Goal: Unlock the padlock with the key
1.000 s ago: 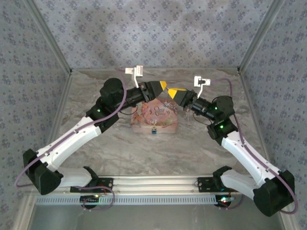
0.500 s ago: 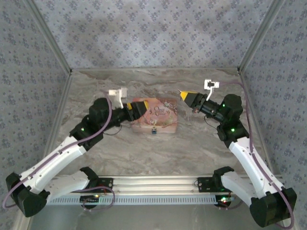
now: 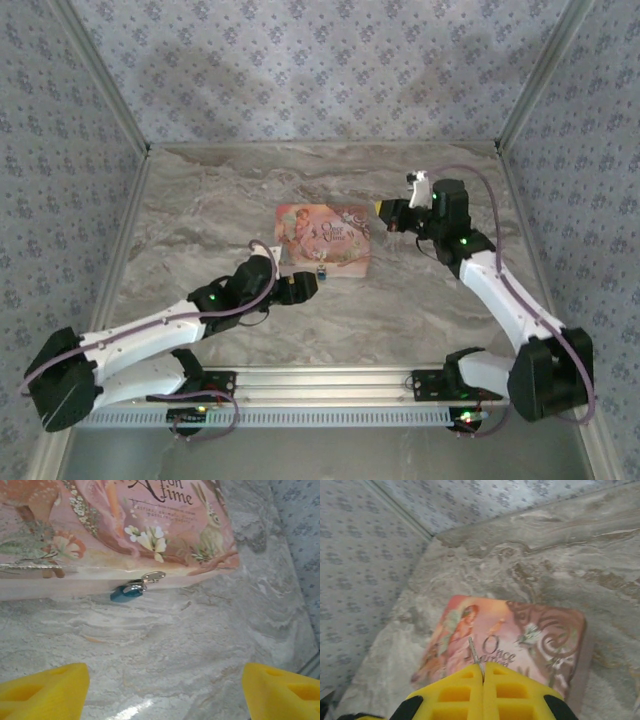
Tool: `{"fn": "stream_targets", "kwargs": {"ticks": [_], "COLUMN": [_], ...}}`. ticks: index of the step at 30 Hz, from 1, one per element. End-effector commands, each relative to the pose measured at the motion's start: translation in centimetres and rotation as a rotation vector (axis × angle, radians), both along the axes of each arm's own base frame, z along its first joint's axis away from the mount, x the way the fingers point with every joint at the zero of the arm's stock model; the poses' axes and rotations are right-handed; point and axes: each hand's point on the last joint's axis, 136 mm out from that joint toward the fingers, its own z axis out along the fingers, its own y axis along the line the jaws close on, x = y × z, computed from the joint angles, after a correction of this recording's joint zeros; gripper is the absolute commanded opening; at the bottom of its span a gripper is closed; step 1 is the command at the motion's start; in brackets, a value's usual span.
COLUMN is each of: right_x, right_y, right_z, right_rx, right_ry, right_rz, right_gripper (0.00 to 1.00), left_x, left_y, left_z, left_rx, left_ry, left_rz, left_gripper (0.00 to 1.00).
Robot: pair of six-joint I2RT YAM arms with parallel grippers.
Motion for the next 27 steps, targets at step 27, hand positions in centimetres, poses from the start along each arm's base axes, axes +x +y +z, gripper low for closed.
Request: {"fn": "stream_targets", "kwargs": {"ticks": [27], "right_x": [13.4], "right_y": [4.1], "right_z": [-11.4], "right_rx": [-0.257], "right_ry": [0.122], "right_rz": [-0.014], "right_gripper": [0.00], "left_x": [8.1], "left_y": [0.2], "left_z": [-0.6], "left_rx": [0.018], "left_ry": [-0.126], "left_rz": [0.084], "left_gripper": [0.89]}}
